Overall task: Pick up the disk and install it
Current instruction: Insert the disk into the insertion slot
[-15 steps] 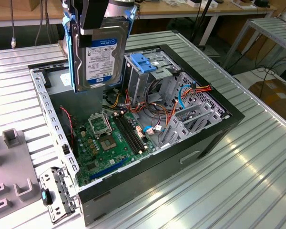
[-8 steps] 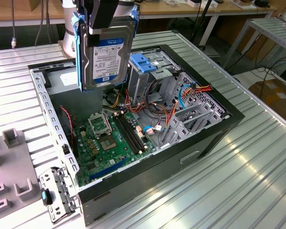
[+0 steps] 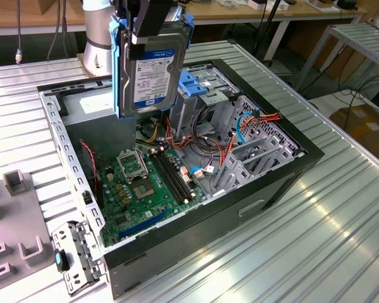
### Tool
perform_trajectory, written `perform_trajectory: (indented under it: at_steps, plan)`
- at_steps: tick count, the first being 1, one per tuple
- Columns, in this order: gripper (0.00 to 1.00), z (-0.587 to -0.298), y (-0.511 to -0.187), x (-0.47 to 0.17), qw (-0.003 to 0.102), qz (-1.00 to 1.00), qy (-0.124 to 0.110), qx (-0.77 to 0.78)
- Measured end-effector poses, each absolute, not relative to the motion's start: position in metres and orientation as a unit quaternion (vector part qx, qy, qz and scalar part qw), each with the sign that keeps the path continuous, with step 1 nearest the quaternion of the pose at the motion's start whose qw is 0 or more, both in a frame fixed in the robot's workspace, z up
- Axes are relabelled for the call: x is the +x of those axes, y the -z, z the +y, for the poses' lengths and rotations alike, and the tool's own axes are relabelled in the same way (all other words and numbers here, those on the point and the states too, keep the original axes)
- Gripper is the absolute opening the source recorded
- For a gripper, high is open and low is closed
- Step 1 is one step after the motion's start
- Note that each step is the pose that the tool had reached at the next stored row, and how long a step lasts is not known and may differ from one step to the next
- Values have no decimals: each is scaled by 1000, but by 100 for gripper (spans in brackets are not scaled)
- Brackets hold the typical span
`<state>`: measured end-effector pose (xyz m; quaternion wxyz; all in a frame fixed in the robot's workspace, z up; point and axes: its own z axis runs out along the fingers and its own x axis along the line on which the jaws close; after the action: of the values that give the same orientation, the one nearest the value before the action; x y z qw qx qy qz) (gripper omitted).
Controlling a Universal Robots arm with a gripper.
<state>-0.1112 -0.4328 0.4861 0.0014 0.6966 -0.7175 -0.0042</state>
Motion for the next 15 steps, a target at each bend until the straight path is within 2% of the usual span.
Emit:
perform_trajectory:
  at_steps: [15]
  plan:
    - [37,-454,-486,-105,2,-720,4,694]
